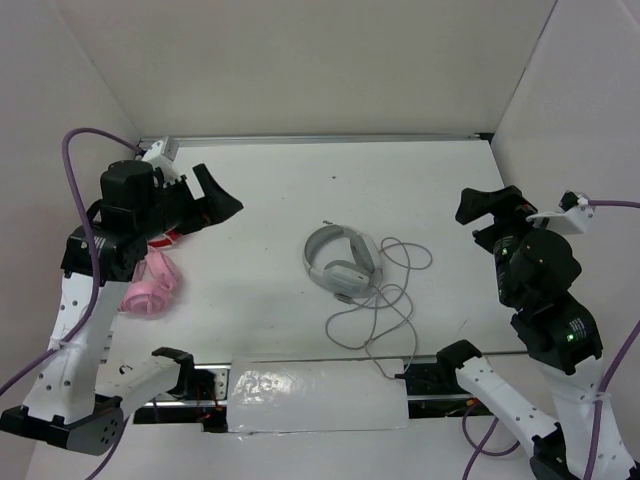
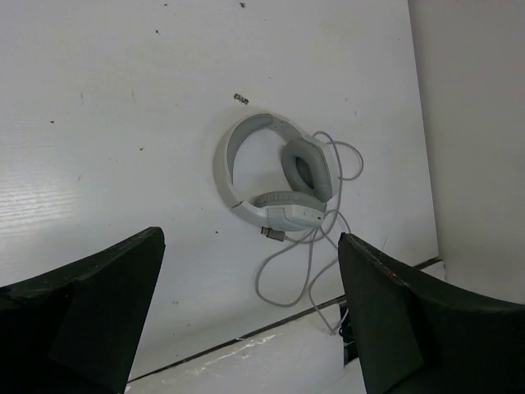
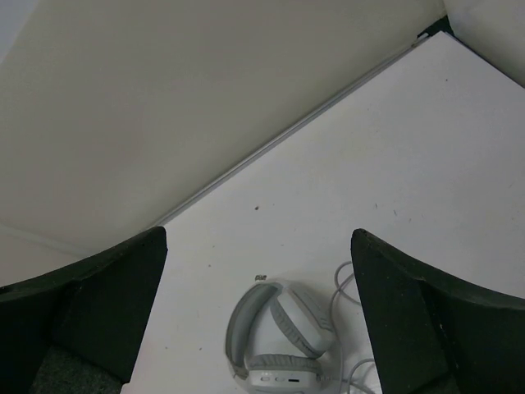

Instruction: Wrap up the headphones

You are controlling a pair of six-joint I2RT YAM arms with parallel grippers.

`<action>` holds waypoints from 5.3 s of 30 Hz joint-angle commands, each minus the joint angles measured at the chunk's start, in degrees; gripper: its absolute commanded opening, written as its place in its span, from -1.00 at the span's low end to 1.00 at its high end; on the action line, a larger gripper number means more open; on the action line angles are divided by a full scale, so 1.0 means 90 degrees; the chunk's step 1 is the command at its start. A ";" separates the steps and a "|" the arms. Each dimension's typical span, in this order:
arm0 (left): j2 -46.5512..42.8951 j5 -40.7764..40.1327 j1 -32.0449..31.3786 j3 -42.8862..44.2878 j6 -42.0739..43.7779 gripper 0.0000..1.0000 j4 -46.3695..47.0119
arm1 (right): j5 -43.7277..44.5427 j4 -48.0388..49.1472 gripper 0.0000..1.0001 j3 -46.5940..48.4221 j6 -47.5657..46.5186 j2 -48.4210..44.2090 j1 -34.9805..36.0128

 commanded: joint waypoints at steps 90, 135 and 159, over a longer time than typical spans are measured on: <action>0.3014 -0.2405 -0.1781 0.5650 -0.0328 -1.00 0.1112 | -0.5121 0.5761 0.99 -0.5180 -0.3410 0.0215 0.0783; 0.1197 0.2696 -0.2688 0.0309 0.2035 -1.00 0.2061 | -0.4059 0.3840 -1.00 -0.1744 -0.4650 0.3027 -0.1443; 0.5248 -0.4161 -0.3324 0.2805 -0.1302 -1.00 -0.2291 | -0.4036 -0.0898 -1.00 0.2417 -0.3225 0.4004 0.0529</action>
